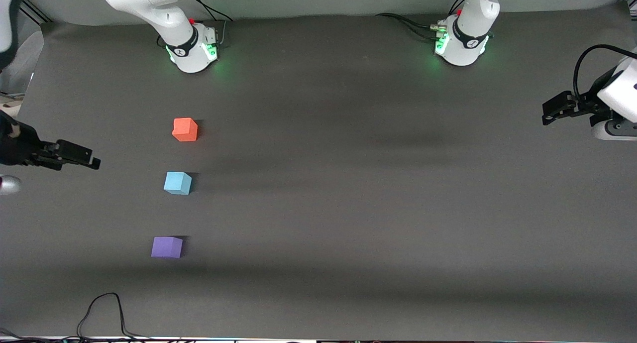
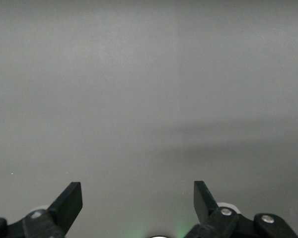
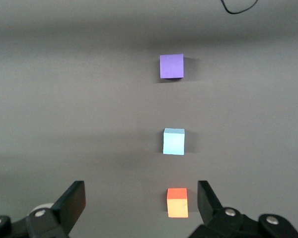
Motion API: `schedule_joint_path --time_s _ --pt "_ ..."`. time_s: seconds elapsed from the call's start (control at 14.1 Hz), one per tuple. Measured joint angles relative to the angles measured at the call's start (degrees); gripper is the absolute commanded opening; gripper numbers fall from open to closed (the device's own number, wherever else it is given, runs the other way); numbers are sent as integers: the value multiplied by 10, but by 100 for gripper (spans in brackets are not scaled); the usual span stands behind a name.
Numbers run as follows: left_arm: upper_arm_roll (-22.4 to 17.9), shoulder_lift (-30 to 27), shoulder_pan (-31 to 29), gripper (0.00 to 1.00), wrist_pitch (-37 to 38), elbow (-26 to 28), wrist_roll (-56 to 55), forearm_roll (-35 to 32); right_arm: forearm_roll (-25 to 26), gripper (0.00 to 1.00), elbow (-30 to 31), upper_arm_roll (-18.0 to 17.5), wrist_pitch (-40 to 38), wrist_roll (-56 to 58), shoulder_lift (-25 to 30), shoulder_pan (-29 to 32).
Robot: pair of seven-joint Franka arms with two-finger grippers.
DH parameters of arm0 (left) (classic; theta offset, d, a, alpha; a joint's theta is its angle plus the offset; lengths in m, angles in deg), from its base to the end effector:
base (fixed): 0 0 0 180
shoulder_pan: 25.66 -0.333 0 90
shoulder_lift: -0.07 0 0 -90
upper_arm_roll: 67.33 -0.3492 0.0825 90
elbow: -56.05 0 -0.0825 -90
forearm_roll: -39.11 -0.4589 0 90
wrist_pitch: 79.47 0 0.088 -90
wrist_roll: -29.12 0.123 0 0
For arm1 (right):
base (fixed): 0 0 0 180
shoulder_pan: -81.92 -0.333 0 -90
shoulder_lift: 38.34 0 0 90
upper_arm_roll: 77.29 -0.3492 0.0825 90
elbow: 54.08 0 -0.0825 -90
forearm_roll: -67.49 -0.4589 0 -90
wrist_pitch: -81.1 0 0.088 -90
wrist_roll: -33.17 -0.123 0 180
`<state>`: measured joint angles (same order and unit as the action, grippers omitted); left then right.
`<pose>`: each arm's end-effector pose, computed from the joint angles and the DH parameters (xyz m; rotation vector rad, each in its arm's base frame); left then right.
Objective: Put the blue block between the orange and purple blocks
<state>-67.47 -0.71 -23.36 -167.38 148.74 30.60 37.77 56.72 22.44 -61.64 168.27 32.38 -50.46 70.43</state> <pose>0.6180 -0.0203 0.6216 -3.1144 0.0989 0.1086 0.6945 -0.0057 0.6310 -3.0079 0.1106 0.0221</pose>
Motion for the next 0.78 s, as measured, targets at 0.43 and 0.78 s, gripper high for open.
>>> schedule_joint_path --time_s 0.43,0.78 --pt "0 0 0 100 3 0 1 0 54 100 192 -30 56 -1 169 40" --pt "0 0 0 100 3 0 2 0 90 100 215 -62 64 -4 188 37"
